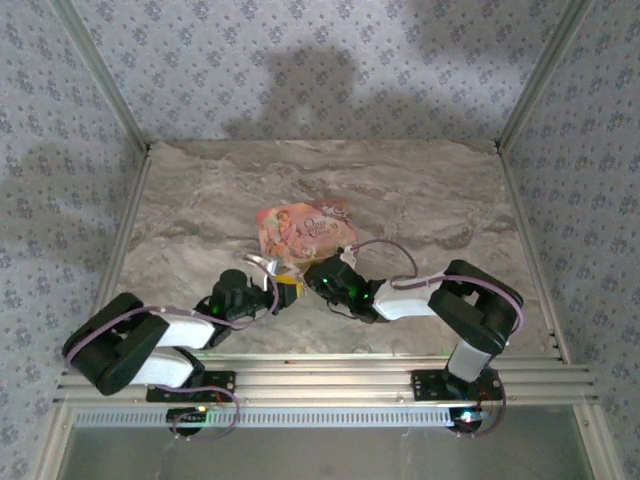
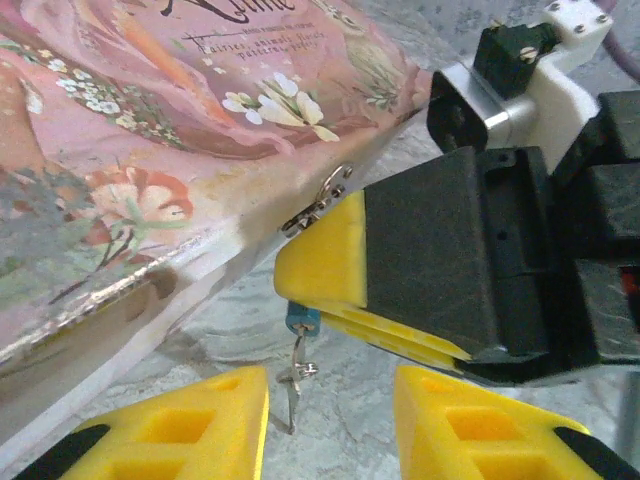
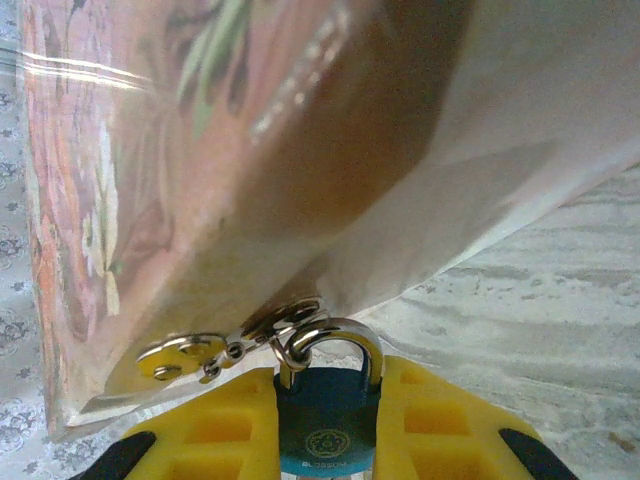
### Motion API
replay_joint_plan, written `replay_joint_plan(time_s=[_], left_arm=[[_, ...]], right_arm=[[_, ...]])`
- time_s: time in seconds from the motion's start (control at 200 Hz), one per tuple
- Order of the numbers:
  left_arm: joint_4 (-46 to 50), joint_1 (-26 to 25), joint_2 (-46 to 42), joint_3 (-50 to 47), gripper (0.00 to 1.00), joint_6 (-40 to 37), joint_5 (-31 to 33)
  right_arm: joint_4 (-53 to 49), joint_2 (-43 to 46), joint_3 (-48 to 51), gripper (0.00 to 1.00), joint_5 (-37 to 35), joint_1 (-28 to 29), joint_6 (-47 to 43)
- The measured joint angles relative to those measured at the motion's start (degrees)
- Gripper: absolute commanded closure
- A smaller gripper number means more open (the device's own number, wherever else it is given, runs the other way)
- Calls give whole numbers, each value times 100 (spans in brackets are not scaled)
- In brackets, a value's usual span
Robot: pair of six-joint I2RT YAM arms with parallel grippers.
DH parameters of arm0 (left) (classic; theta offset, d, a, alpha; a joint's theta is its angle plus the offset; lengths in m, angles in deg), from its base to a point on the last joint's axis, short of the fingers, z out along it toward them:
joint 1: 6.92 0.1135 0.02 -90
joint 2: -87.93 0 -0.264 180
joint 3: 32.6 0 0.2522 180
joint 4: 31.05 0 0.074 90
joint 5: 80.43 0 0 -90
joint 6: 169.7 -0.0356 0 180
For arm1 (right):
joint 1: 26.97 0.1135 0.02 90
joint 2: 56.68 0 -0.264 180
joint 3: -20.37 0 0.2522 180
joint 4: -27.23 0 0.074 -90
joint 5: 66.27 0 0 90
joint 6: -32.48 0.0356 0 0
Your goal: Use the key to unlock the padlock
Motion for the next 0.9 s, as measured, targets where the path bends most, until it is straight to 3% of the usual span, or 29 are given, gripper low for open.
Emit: replay_joint_plan(time_s=[0.245, 0.51, 0.899], left_arm=[[321, 380, -98, 0, 63, 334, -835], [-361, 485, 968, 37, 68, 802, -1478], [-1360, 487, 1700, 260, 71, 1095, -1506]], right_arm=[[-68, 52, 0, 100, 33, 2, 0], [-249, 188, -2, 100, 151, 9, -15], [-396, 251, -4, 100, 275, 11, -39]])
